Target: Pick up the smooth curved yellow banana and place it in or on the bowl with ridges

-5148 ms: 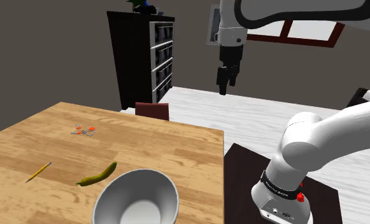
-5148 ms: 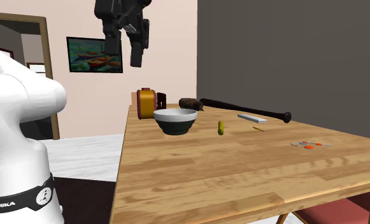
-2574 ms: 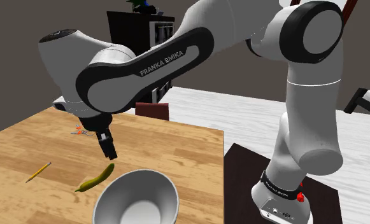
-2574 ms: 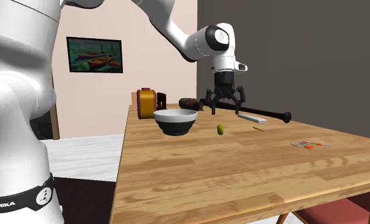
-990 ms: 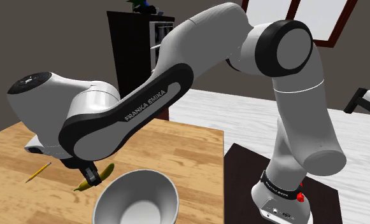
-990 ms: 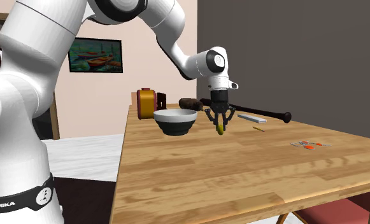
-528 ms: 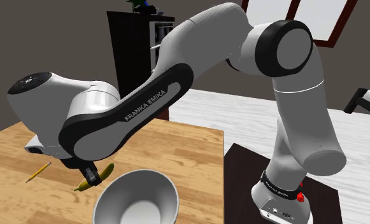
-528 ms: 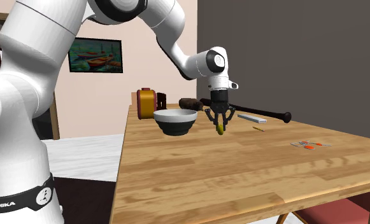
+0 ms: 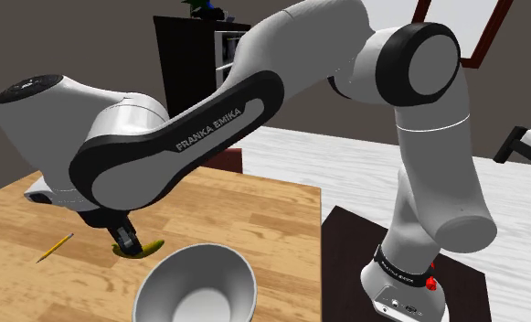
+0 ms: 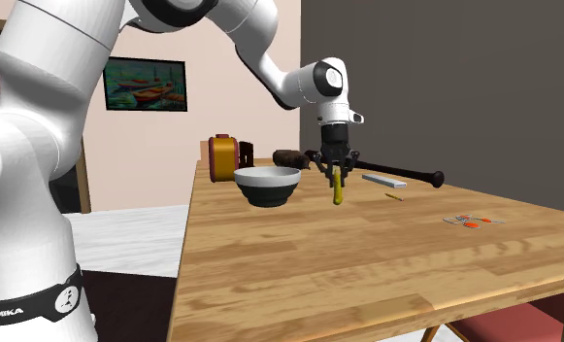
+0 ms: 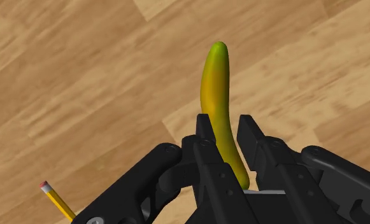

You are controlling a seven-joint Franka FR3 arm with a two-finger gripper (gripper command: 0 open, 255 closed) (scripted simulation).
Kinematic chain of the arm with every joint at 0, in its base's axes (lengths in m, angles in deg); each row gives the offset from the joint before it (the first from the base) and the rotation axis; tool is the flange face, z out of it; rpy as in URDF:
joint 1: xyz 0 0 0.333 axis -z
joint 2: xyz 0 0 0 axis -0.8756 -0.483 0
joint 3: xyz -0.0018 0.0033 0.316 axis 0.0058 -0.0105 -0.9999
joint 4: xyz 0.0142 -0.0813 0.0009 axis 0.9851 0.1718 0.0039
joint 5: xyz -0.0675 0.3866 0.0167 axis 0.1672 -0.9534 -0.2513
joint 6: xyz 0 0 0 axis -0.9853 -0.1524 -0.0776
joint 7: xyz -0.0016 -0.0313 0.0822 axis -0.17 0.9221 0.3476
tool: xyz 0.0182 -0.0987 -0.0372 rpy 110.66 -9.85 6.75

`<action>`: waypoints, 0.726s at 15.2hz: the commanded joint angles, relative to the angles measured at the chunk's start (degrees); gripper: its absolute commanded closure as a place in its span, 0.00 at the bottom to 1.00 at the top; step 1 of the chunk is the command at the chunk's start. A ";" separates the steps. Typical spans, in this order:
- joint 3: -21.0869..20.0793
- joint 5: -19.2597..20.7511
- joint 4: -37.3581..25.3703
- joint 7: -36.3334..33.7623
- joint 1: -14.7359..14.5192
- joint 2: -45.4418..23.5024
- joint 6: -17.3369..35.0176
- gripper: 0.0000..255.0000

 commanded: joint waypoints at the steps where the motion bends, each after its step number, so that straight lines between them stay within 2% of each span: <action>1: -0.15 -0.35 -0.78 0.38 0.05 0.57 -1.28 1.00; 11: -0.71 -1.65 -5.69 2.04 -0.07 2.53 -7.81 1.00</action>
